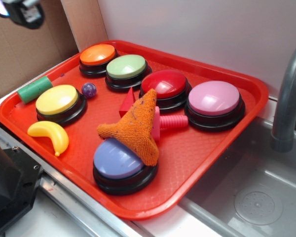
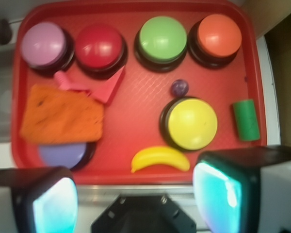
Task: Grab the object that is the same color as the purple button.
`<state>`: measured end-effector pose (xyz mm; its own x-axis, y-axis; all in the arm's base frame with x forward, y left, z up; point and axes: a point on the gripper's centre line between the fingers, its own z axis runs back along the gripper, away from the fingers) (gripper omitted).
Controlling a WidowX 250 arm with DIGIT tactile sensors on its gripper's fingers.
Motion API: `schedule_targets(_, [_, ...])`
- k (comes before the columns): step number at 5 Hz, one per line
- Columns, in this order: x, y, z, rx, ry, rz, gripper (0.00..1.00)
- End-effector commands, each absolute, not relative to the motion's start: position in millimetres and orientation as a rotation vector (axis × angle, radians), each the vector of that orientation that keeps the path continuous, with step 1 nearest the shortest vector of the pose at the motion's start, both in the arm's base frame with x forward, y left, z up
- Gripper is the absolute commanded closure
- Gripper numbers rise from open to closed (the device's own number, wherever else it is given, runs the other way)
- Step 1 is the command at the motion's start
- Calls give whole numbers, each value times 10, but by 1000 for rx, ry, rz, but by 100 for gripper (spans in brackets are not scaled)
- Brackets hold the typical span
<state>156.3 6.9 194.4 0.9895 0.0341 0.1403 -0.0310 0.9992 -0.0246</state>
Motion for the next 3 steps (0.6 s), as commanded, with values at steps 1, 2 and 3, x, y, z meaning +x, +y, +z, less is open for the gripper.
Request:
schedule_targets(1, [1987, 384, 1523, 10, -199, 86, 0])
schedule_targets(2, [2112, 555, 1222, 50, -188, 75, 0])
schedule_targets(3, [2202, 660, 934, 41, -193, 23, 0])
